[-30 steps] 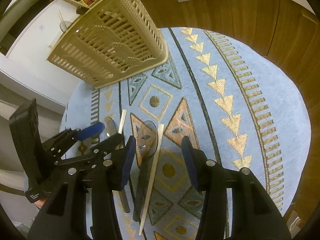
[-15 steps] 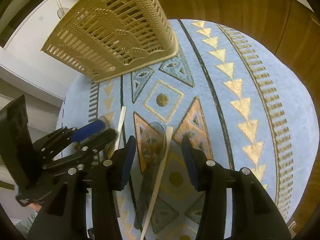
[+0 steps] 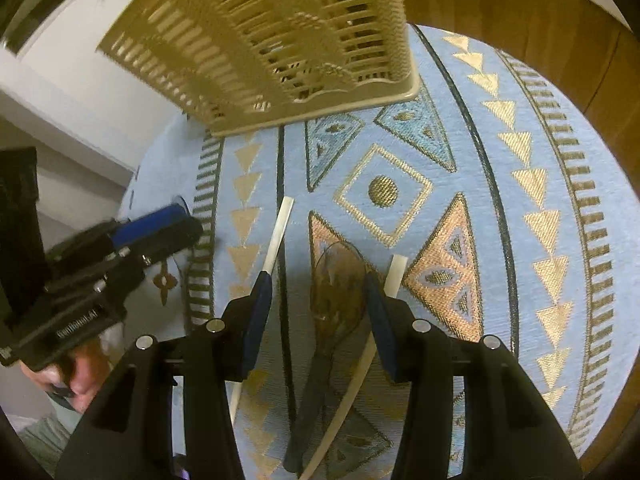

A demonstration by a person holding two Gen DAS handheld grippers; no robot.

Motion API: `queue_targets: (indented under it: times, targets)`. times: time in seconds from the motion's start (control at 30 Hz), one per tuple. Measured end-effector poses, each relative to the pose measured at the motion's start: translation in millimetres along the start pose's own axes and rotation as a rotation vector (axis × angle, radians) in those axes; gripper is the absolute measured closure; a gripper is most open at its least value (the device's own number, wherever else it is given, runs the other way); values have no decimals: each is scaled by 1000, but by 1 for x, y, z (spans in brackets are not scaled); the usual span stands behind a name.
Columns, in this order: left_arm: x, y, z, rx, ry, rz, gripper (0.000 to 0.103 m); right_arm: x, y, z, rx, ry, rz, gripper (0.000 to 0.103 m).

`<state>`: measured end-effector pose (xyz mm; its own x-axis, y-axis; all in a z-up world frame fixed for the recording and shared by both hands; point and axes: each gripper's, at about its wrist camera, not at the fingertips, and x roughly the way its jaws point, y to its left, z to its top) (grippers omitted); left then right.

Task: Organize utensils
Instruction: 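Lower both tools to the cloth over a clear spoon and a wooden stick, then grasp a clear plastic spoon with each tool by its handle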

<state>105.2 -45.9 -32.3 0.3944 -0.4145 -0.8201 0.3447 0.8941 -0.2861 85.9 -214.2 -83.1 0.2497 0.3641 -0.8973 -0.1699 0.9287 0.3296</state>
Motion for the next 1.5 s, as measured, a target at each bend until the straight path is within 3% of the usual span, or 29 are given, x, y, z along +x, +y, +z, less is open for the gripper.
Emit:
queue_targets:
  times: [0.27, 0.5, 0.8, 1.03, 1.07, 1.13, 1.3, 1.5]
  targets:
    - [1, -2, -3, 24, -7, 0, 73, 6, 26, -15, -116, 38, -160, 59]
    - [3, 0, -6, 26, -5, -10, 73, 9, 34, -28, -136, 74, -260, 59]
    - [2, 0, -6, 32, -21, -20, 73, 10, 21, -2, -18, 51, -254, 57]
    - [-5, 0, -6, 47, -44, -5, 73, 22, 47, 9, -44, 52, -354, 57]
    - [-6, -1, -6, 52, -52, 0, 73, 23, 48, 8, -51, 50, -356, 59]
    - [-8, -2, -7, 58, -67, 7, 73, 24, 53, 7, -69, 43, -345, 73]
    - [-21, -3, -7, 61, -121, 4, 74, 16, 60, -9, -122, 2, -313, 73]
    - [-47, -12, -9, 98, -210, -5, 74, -25, 70, -37, -173, -154, -235, 73]
